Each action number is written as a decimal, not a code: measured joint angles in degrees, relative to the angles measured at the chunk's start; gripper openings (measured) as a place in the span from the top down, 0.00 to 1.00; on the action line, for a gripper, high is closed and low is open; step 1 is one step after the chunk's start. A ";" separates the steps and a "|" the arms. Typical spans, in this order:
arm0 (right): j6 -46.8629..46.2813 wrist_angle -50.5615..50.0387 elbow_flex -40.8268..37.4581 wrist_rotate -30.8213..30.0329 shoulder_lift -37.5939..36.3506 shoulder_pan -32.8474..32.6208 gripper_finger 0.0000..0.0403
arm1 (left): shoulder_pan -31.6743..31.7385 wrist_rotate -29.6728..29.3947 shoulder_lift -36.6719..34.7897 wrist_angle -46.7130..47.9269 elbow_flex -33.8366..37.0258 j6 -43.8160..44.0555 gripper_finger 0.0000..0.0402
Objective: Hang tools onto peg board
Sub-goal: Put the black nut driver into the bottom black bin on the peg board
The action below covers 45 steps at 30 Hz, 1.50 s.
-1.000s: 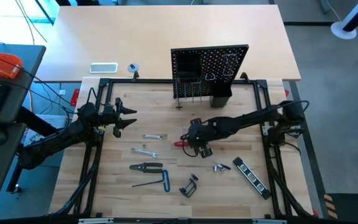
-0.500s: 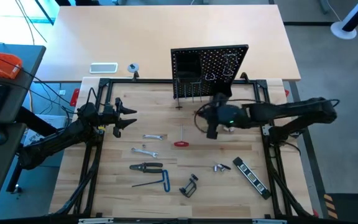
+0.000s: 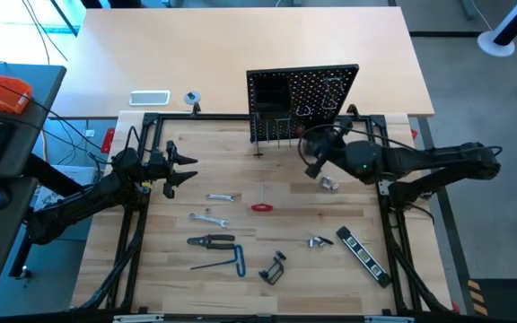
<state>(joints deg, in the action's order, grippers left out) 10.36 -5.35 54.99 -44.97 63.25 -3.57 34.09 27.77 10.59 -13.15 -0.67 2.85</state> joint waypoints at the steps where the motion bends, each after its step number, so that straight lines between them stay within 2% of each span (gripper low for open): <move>1: 0.01 1.91 -1.84 0.00 -0.82 0.62 0.95 | 0.01 0.00 0.02 0.02 -0.01 0.00 0.54; 5: 0.83 11.51 -11.07 0.02 -4.60 2.78 0.95 | 0.01 0.00 0.02 0.04 0.00 0.00 0.54; 11: 9.94 35.75 -25.15 0.07 -8.91 5.05 0.95 | 0.02 -0.02 0.00 0.00 0.00 0.00 0.54; 15: 15.63 49.75 -32.12 3.74 -9.80 6.71 0.95 | 0.02 0.00 0.01 -0.01 0.00 0.00 0.54; 18: 17.26 55.76 -34.29 6.84 -9.80 7.86 0.95 | 0.00 0.00 0.00 -0.02 0.00 0.00 0.54; 23: 18.00 54.84 -34.37 9.77 -9.67 11.34 0.95 | 0.00 0.00 0.02 0.00 0.00 0.00 0.54; 29: 14.75 51.54 -34.37 14.34 -9.34 16.63 0.95 | 0.02 -0.01 0.00 -0.02 0.00 -0.02 0.54; 41: 10.63 50.30 -34.37 19.28 -1.58 23.46 0.95 | 0.02 0.00 0.02 -0.02 0.00 0.00 0.54; 45: 10.10 50.31 -34.37 19.30 -0.26 24.69 0.88 | 0.00 0.00 0.00 -0.05 0.00 0.00 0.54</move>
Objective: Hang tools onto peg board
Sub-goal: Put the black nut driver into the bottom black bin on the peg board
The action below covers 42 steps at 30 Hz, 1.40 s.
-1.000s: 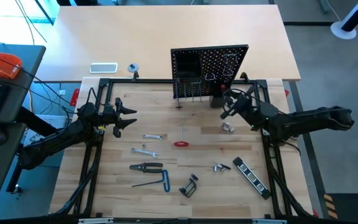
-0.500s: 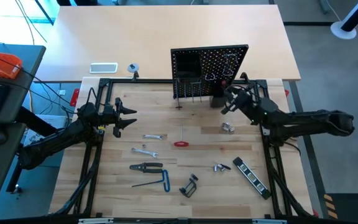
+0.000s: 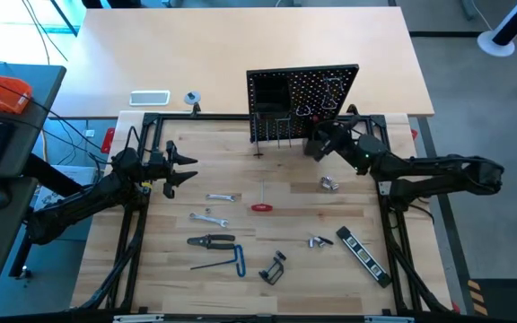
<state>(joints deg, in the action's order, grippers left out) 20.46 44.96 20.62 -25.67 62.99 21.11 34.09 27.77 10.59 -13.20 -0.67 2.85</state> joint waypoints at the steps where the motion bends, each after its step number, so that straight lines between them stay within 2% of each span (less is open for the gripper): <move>1: -0.28 0.01 0.00 0.00 0.10 0.25 0.86 | 0.00 -0.02 0.02 -0.10 -0.02 0.00 0.54; 25: -5.57 -13.04 0.00 0.76 0.14 1.04 0.84 | 0.00 -0.38 0.01 -2.09 0.00 0.21 0.54; 30: -5.29 -13.04 0.00 -1.41 -0.12 0.91 0.75 | 0.00 -0.37 0.02 -2.09 0.00 6.97 0.54; 37: -7.23 -14.80 0.00 -1.47 -2.03 0.51 0.59 | -0.02 -0.21 0.02 -1.97 0.00 9.69 0.54; 42: -5.37 -15.42 0.01 -1.44 -5.10 -2.66 0.55 | -1.76 0.72 0.02 1.48 0.00 10.82 0.54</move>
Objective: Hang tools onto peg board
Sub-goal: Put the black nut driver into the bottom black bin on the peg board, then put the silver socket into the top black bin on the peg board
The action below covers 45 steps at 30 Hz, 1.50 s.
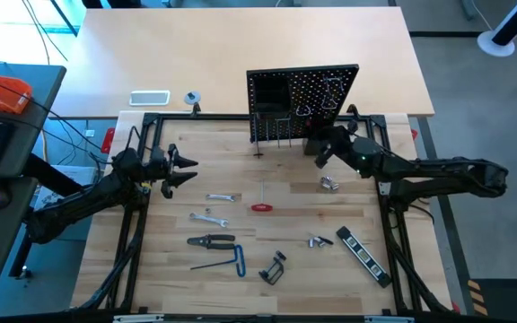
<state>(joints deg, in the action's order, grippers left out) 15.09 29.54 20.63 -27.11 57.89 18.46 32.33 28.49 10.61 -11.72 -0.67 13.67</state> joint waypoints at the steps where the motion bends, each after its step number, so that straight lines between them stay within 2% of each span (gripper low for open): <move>1: 0.42 -0.03 -0.01 0.00 -0.75 -0.82 0.55 | -0.82 0.01 0.03 0.87 -0.01 0.65 0.54; 9: 1.63 -0.26 0.02 0.30 -5.80 -7.66 0.55 | -10.16 -0.71 2.21 5.88 0.00 4.26 0.54; 12: 0.80 -0.68 0.04 0.84 -6.37 -10.65 0.55 | -14.51 -2.96 4.54 8.43 -0.14 4.50 0.54; 21: -3.94 -5.61 0.04 2.12 -6.41 -19.51 0.55 | -27.68 -16.05 16.54 10.24 -0.55 3.90 0.54; 30: -7.62 -7.70 0.04 2.12 -6.14 -24.86 0.55 | -39.81 -33.21 27.83 5.18 -0.57 3.63 0.54; 39: -9.14 -7.95 0.04 2.10 -6.12 -27.09 0.55 | -46.43 -40.98 40.99 -1.68 -0.99 4.22 0.54; 42: -9.31 -7.94 0.04 2.08 -6.12 -27.30 0.55 | -48.20 -46.46 45.64 -2.05 -3.50 2.91 0.54; 45: -10.23 -7.93 0.04 2.08 -6.10 -27.30 0.55 | -49.48 -48.70 50.63 -1.95 -6.53 -0.33 0.54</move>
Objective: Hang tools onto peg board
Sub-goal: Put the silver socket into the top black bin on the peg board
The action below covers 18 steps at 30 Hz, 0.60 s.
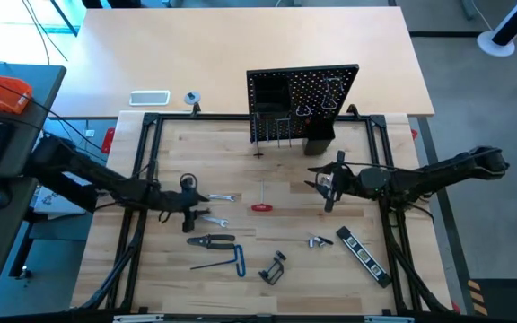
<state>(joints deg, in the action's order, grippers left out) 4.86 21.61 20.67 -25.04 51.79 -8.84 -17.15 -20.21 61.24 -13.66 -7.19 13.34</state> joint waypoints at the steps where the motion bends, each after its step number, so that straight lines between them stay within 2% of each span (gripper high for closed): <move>1: -0.13 -0.08 0.00 0.04 0.01 -0.05 0.55 | -0.21 -0.12 1.69 -0.04 -0.95 -0.81 0.54; 6: -0.37 -0.09 0.00 0.05 0.00 -0.68 0.55 | -0.61 -1.42 11.06 0.38 -4.80 -2.04 0.54; 10: -1.02 -0.69 0.00 0.09 0.00 -0.96 0.55 | -0.90 -3.55 15.70 -0.31 -6.93 -1.60 0.54; 15: -2.52 -2.85 0.00 0.18 0.02 -0.96 0.55 | -2.35 -5.68 16.33 0.27 -7.50 -0.68 0.54; 18: -3.17 -3.51 0.00 0.66 0.02 -0.96 0.55 | -3.38 -6.52 14.79 3.66 -7.50 1.60 0.54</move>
<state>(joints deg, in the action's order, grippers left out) 1.69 18.10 20.67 -24.38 51.81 -9.80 -20.53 -26.73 76.03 -10.00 -14.70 14.94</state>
